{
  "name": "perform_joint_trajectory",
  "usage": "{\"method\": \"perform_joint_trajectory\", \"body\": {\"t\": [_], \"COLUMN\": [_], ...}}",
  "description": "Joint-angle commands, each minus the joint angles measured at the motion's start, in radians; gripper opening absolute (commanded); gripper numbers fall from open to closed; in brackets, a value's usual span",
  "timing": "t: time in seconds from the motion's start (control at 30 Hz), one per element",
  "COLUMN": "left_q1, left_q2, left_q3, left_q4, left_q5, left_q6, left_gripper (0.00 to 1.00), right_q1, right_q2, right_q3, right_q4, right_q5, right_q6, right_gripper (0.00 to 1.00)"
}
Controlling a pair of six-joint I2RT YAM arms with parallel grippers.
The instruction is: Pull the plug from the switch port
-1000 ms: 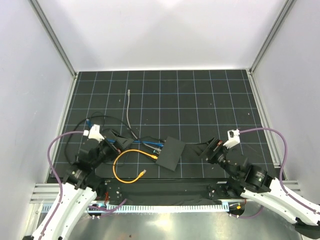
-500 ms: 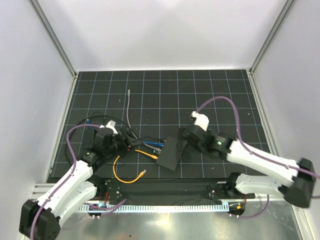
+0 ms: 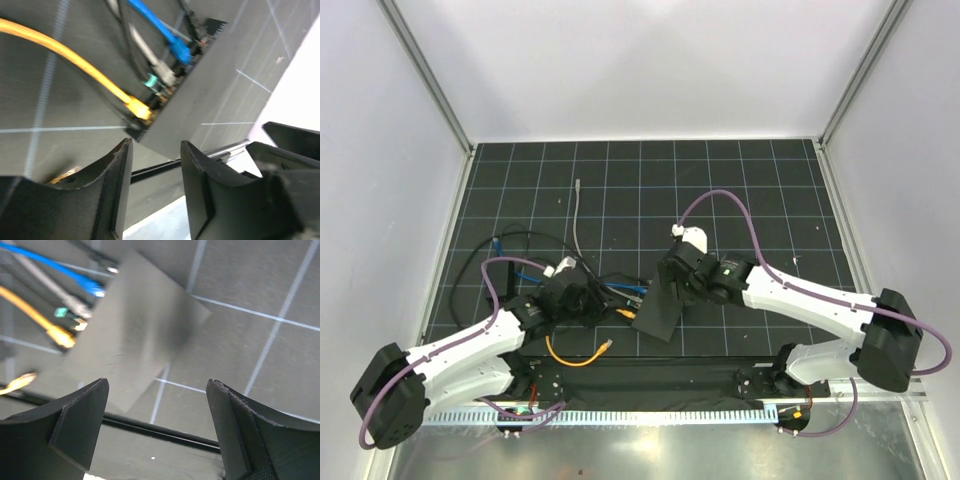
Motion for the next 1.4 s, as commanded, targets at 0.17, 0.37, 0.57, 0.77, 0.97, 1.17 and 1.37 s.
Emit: {"method": "perform_joint_trajectory", "body": {"t": [0.17,0.37,0.57,0.77,0.97,1.17,1.37], "left_q1": [-0.075,-0.086,-0.087,-0.087,-0.089,-0.089,-0.087], "left_q2": [0.008,0.035,0.051,0.058,0.101,0.183,0.249], "left_q3": [-0.042,-0.062,-0.131,-0.151,-0.152,-0.152,-0.154], "left_q4": [0.173,0.189,0.241,0.270,0.299,0.365,0.408], "left_q5": [-0.142,-0.138,-0.132,-0.135,-0.133,-0.107,-0.092], "left_q6": [-0.179,-0.208,-0.243,-0.249,-0.255,-0.268,-0.291], "left_gripper": [0.39,0.34,0.31,0.27,0.27,0.27,0.25], "right_q1": [0.005,0.006,0.006,0.006,0.006,0.006,0.006], "right_q2": [0.004,0.049,0.085,0.119,0.139,0.156,0.164], "right_q3": [-0.010,-0.019,-0.045,-0.083,-0.115,-0.114,-0.117], "right_q4": [0.201,0.269,0.332,0.379,0.436,0.438,0.441], "right_q5": [-0.156,-0.188,-0.213,-0.245,-0.267,-0.264,-0.264], "right_q6": [-0.034,-0.023,-0.020,-0.013,0.013,0.007,0.007], "right_gripper": [0.66,0.29,0.07,0.01,0.01,0.01,0.01]}}
